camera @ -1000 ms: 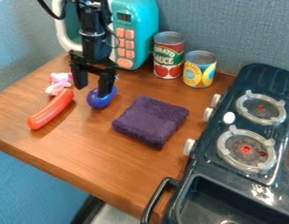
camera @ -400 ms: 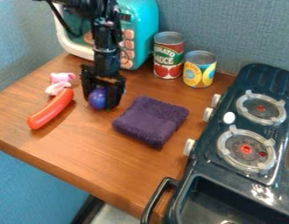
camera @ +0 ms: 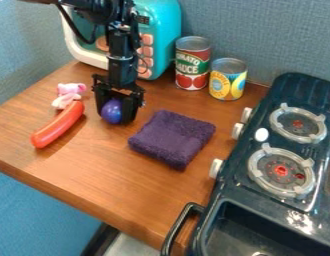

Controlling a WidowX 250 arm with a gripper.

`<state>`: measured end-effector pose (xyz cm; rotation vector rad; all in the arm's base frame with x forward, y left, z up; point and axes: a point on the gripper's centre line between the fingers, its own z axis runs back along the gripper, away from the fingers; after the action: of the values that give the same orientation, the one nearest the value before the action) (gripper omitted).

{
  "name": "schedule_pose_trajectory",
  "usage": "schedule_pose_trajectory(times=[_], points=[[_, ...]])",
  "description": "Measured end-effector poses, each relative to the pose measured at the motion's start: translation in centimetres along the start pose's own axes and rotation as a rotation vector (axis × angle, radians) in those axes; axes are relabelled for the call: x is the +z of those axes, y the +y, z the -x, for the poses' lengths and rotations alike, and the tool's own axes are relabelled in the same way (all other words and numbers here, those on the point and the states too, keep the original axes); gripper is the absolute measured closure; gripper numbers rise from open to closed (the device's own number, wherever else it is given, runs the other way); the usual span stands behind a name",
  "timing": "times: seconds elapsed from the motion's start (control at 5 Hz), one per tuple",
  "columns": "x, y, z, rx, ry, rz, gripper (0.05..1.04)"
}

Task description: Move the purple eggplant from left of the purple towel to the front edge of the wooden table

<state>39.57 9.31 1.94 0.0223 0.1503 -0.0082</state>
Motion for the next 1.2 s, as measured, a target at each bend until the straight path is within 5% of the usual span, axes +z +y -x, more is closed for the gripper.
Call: schedule_pose_trajectory(times=[0.2,0.4,0.6,0.8,1.2], points=[[-0.2,-0.5,1.1,0.012,-0.026,0.013,0.249],[0.9,-2.3,2.8,0.014,-0.15,0.076,0.249],[5.2,-3.2,5.1,0.002,-0.269,0.089,0.249],[6.5,-5.8,8.1,-0.058,-0.28,0.08,0.249],[3.7,-10.7,11.6,-0.203,-0.149,0.089,0.249]])
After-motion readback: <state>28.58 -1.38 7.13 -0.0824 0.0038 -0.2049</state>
